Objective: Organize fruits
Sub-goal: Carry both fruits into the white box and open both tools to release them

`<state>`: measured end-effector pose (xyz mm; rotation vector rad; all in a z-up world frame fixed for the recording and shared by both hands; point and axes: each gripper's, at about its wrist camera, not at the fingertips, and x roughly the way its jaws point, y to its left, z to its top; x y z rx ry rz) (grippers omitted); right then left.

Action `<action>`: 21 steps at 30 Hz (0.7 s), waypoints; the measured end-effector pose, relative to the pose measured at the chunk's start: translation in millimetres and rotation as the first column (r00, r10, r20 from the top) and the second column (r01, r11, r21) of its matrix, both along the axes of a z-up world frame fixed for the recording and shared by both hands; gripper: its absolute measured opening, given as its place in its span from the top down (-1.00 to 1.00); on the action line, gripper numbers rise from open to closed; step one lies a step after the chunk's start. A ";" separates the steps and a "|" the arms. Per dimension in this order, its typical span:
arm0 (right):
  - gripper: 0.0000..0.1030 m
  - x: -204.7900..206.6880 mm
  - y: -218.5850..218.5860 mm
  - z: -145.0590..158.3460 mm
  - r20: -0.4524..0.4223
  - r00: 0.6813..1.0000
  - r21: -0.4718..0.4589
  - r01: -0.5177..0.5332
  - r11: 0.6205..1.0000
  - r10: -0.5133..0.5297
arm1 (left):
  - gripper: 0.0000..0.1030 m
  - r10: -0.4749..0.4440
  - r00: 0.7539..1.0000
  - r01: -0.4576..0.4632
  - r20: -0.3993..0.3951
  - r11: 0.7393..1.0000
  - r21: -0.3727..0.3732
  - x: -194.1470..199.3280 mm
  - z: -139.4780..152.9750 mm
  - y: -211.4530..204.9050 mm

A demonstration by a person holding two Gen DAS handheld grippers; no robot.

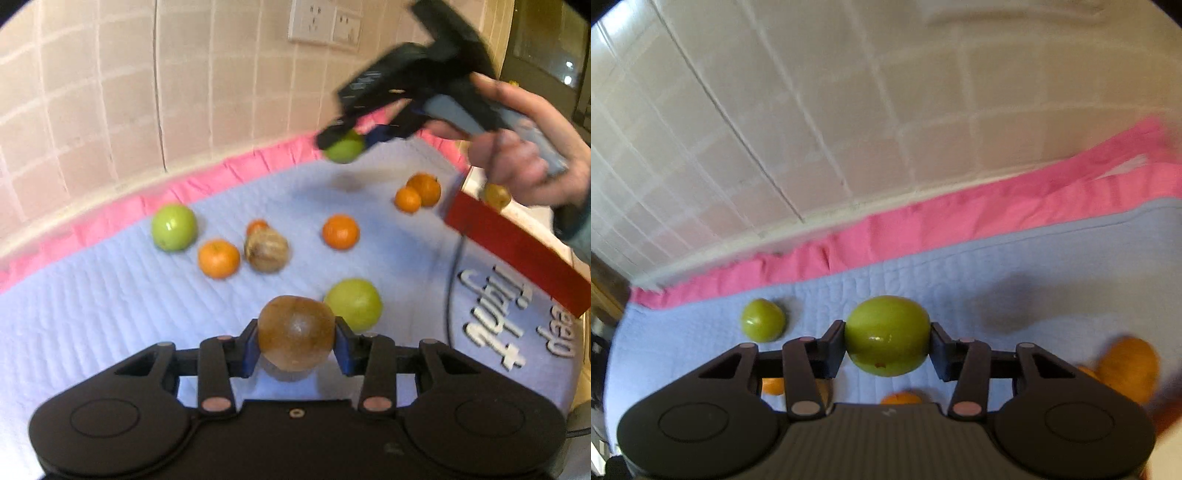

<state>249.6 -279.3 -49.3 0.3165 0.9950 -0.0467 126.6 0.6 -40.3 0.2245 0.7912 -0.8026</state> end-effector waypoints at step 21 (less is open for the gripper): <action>0.05 -290.6 -190.8 102.9 0.203 0.842 -0.078 0.523 0.849 -0.500 | 0.07 -0.346 0.921 0.376 0.176 0.910 -0.176 -4.8 115.4 -203.6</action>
